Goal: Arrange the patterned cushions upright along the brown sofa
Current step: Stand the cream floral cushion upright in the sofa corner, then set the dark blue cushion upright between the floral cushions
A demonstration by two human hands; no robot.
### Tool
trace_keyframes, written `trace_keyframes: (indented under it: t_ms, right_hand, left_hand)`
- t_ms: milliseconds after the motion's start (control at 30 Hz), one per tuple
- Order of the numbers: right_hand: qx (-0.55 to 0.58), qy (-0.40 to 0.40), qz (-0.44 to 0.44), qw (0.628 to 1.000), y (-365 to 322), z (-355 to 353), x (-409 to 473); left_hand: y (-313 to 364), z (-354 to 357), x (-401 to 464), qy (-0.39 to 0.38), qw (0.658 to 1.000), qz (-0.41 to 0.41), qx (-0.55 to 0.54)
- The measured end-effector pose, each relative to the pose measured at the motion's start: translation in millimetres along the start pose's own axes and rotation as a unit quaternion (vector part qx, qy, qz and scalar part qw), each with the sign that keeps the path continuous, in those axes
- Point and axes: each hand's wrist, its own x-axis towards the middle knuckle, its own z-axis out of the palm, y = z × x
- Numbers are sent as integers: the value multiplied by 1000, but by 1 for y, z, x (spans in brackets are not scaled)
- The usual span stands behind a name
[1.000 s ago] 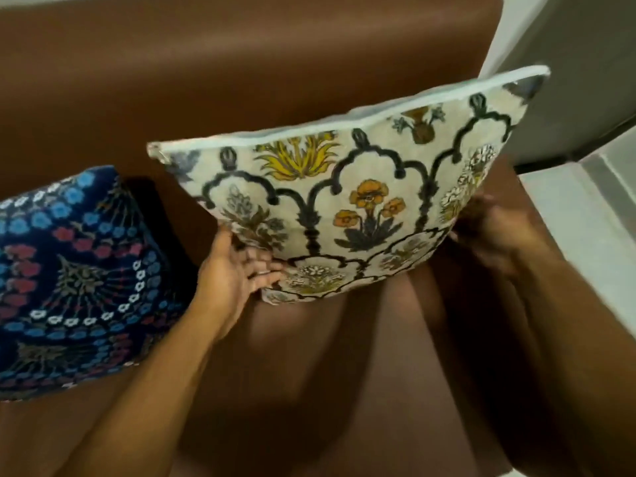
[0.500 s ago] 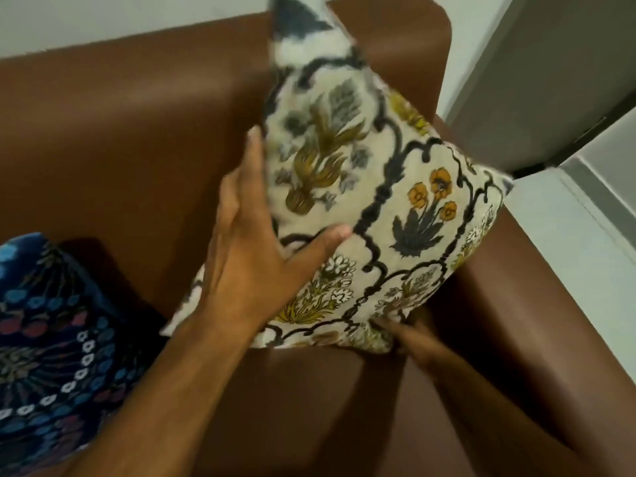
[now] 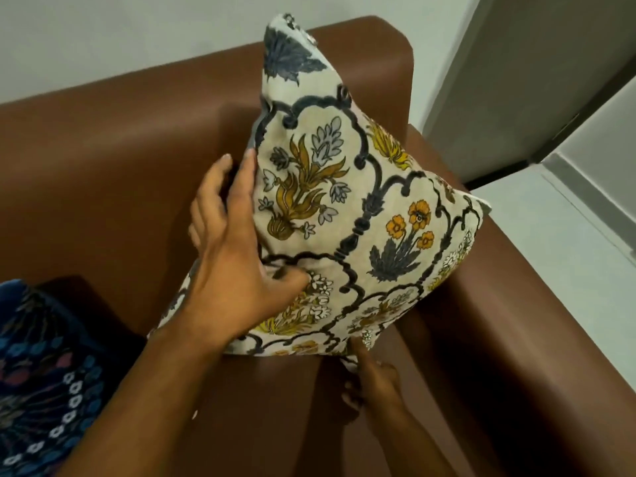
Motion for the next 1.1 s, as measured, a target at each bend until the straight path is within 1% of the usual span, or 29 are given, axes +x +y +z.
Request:
trace_keyframes:
  t_ms: [33,67,100,167,200,233,300,433,500,567,667,733,833,900,933,967,1000,1033,1067,1100]
  right_hand:
    - [-9,20,-28,999,0,-1,-1]
    - [-8,22,-49,999,1,0,-1]
    - [14,6,-56,998,0,0,-1]
    - [117,-53,-28,991,-6,4,-6]
    - [160,-68,-14,985,-7,6,-8]
    - [194,-75,-9,978,-6,8,-7]
    - [214,-75,-12,974,-4,10,-8]
    - [216,-55,-29,974,1,16,-25]
    - [217,-45,-36,975,6,19,-36]
    - [213,-51,-44,975,11,25,-45]
    - [209,-48,-65,975,13,34,-56]
    - [203,-38,-78,975,16,41,-65]
    - [187,-15,-90,978,29,52,-81]
    - [134,-26,-120,983,52,64,-89]
    - [70,-35,-159,984,66,74,-90]
    - [-9,-46,-220,974,80,82,-92]
    - [-89,-87,-266,956,94,95,-95]
    - [-180,-147,-289,929,105,113,-98]
    - [-266,-205,-299,893,113,133,-97]
    - [-341,-231,-336,847,120,149,-99]
  left_hand:
    - [-1,0,-3,52,999,9,-2]
    - [-1,3,-7,98,995,23,-4]
    - [-2,7,-13,129,991,37,-2]
    - [-5,15,-24,154,986,64,28]
    - [-8,17,-28,158,984,72,41]
    - [-9,17,-32,157,984,74,43]
    - [-10,14,-37,141,987,75,32]
    - [-12,0,-47,90,992,84,4]
    - [-14,-6,-52,87,992,86,-7]
    - [-19,-10,-55,88,991,88,-38]
    - [-27,-12,-52,62,990,97,-83]
    - [-31,-19,-53,47,990,111,-72]
    - [-39,-42,-71,68,990,112,-54]
    - [-54,-66,-103,100,991,69,-63]
    - [-67,-80,-123,121,990,38,-68]
    - [-80,-92,-144,146,987,0,-68]
    - [-99,-106,-168,174,982,-47,-60]
    - [-122,-121,-192,204,973,-96,-43]
    - [-146,-138,-214,233,961,-145,-22]
    - [-174,-157,-233,260,947,-189,2]
